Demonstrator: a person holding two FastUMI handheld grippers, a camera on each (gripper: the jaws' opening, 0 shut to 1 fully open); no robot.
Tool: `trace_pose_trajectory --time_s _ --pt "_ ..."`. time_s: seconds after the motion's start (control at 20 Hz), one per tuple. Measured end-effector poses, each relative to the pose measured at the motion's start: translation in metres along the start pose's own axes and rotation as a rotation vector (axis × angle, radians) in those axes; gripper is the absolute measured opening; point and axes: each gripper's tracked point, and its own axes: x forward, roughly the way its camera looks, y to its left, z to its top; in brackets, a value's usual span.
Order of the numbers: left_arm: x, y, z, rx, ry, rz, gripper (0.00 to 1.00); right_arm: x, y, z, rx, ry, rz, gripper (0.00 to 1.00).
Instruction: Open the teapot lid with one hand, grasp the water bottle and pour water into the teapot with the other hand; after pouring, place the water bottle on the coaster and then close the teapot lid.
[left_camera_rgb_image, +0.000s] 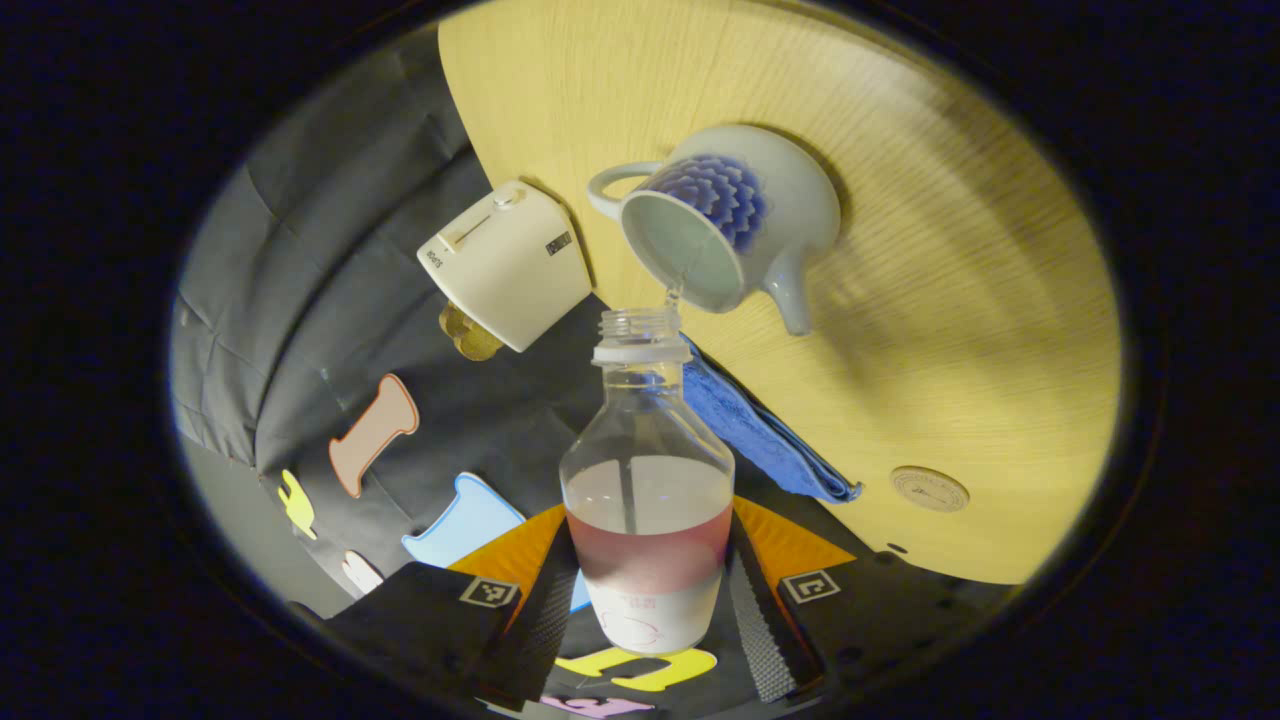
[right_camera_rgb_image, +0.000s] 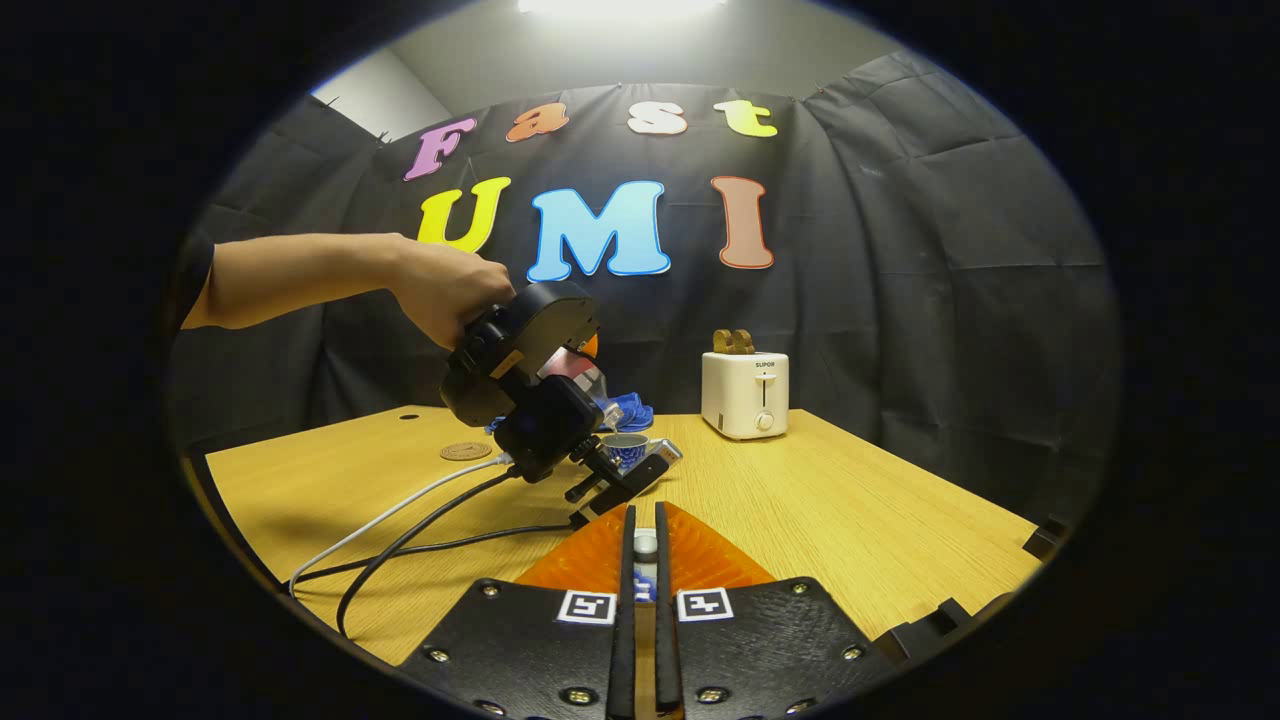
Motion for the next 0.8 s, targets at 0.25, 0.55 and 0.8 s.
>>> trace_pose_trajectory --time_s 0.25,0.55,0.8 --pt "-0.0005 0.0011 -0.0005 0.018 -0.002 0.003 0.87 -0.0008 -0.001 0.0004 -0.002 -0.001 -0.001 0.08" --pt "0.0007 0.002 -0.0031 0.027 0.006 0.002 0.87 -0.0003 0.0028 0.0023 -0.002 -0.004 0.01 0.08" --pt "0.0 0.002 -0.0016 0.025 0.0 0.004 0.87 -0.0005 0.0039 0.0011 -0.012 0.002 0.016 0.08"
